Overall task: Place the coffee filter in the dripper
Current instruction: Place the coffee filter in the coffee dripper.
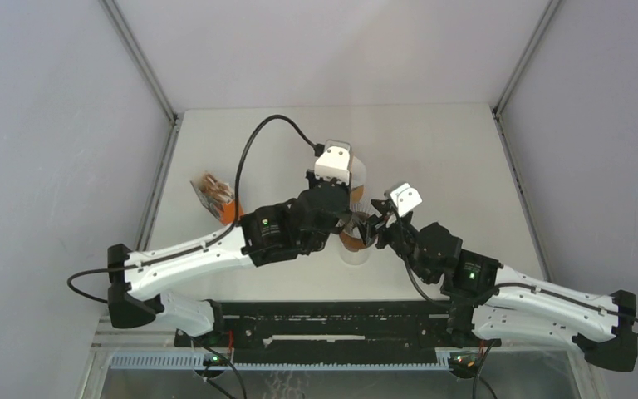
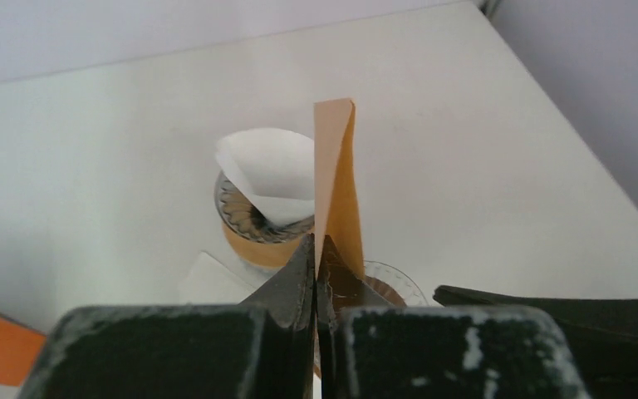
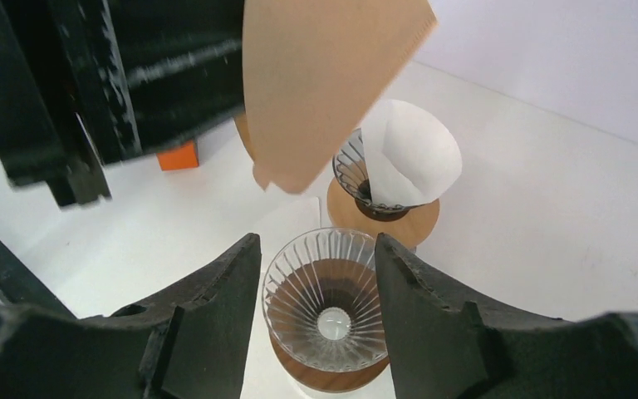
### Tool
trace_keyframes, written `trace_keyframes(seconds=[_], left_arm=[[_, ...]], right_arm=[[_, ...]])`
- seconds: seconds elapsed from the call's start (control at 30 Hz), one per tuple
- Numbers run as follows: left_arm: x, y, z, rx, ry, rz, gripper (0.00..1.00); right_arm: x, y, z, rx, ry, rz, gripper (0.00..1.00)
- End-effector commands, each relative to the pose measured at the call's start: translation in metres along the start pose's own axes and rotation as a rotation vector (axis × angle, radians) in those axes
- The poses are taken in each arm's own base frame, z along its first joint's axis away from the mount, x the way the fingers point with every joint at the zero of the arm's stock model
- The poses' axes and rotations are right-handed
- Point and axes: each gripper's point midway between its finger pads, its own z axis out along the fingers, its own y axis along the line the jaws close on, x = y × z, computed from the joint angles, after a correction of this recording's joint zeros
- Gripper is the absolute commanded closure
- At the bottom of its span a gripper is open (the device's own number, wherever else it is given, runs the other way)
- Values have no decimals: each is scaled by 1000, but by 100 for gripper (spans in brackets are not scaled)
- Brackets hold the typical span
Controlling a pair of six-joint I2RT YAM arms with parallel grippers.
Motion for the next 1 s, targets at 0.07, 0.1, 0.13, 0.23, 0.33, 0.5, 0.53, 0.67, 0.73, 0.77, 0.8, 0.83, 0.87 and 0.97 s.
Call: trace_keyframes(seconds=[0.07,0.1,0.13,0.23,0.33,0.5,0.53,0.67,0.73,0.77,0.8,0.83,0.87,0.97], left_arm=[[-30,5,-4,-113,-38,129,100],[-30,4,-3,-121,-31,145,100],[-30,3,-3,-125,-26,154,100],[-29,-1,-1,-129,-14,175,100],[-29,-4,-2,-125,-7,182,100],[-27,-7,-2,-105,5,162,100],[-27,-8,-3,-99,8,153,100],[-24,-13,-4,-71,24,123,100],[-22,-14,-5,-67,33,114,100],[-22,-14,-5,-66,35,104,100],[-21,-13,-5,-67,38,101,100],[-20,-12,-6,-70,41,97,100],[-20,-12,-6,-72,42,89,100],[-18,-9,-6,-74,48,67,100]], right_arm=[[-36,2,1,-45,-206,108,38],[-37,3,1,-52,-214,111,37],[-39,5,2,-59,-223,114,37],[-42,5,4,-57,-253,125,37],[-48,1,6,-41,-292,145,37],[-53,-2,11,-25,-332,171,37],[-54,-3,12,-22,-338,174,37],[-55,-3,18,-8,-347,185,37],[-55,-4,20,-1,-358,192,37],[-54,-5,21,1,-359,194,37],[-53,-4,23,-2,-357,195,37],[-53,-4,24,-2,-357,200,37],[-52,-4,25,0,-355,203,37],[-49,-3,29,0,-348,209,37]])
